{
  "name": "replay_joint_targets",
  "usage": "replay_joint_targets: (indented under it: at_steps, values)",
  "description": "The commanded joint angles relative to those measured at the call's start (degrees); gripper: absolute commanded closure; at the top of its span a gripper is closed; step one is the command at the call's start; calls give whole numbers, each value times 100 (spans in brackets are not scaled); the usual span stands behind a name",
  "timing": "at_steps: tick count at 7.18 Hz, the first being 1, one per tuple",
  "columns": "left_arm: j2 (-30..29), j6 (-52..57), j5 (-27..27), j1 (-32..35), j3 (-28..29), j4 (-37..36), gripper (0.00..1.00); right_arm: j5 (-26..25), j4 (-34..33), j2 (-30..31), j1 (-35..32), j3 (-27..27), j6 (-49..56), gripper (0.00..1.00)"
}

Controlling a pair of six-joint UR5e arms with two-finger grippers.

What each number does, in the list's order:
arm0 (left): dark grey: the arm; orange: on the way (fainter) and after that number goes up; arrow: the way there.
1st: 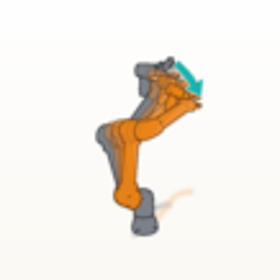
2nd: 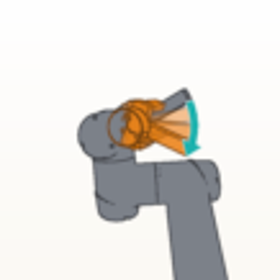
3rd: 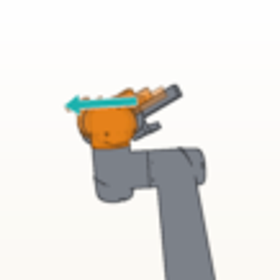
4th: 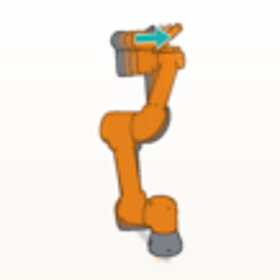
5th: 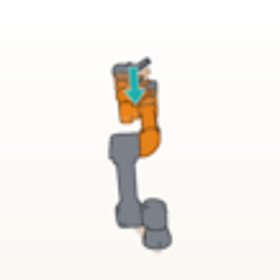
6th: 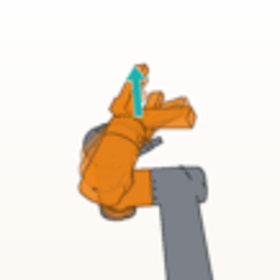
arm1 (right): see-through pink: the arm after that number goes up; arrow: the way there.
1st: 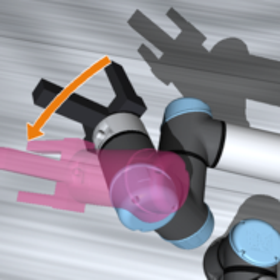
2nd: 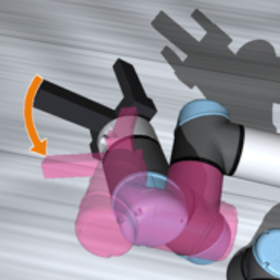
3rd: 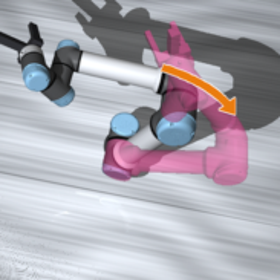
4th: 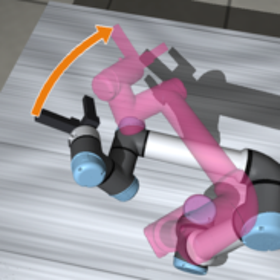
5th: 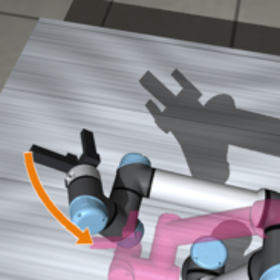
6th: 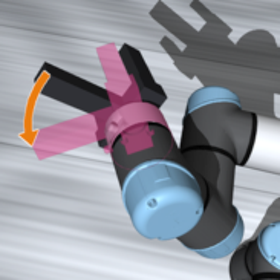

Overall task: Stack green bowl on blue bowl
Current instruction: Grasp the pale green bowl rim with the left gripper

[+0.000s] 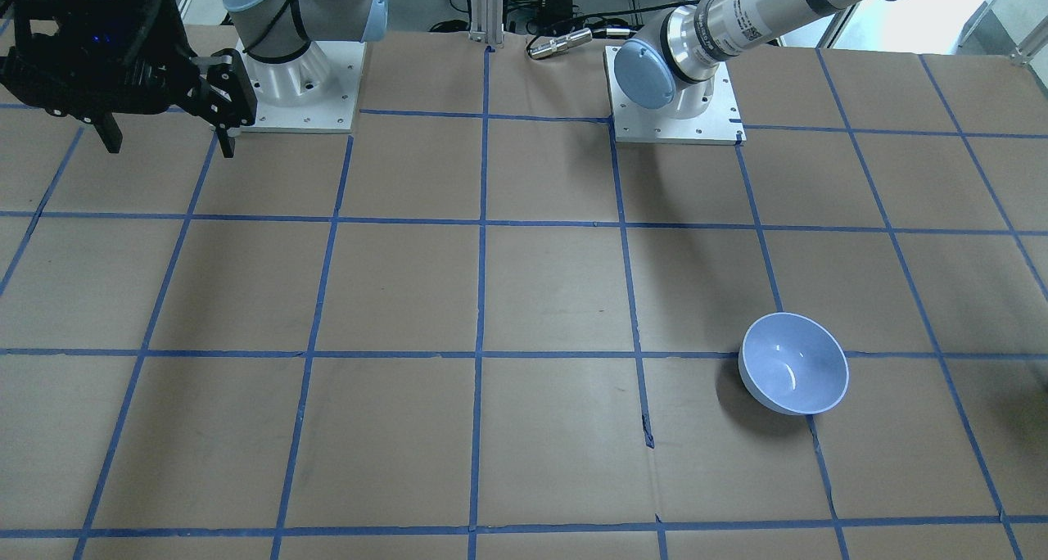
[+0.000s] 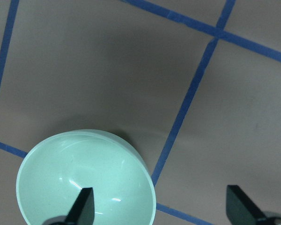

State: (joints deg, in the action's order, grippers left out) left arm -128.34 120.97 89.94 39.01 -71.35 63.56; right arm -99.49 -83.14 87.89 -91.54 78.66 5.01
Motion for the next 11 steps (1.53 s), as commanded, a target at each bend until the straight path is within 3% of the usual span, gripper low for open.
replay_joint_targets:
  at_steps: [1, 11]
  values:
    - [-349, 102, -47, -86, 243, -11, 2, 0, 0, 0, 5, 0, 0, 0]
    - [-789, 6, 286, -112, 376, -99, 2, 0, 0, 0, 5, 0, 0, 0]
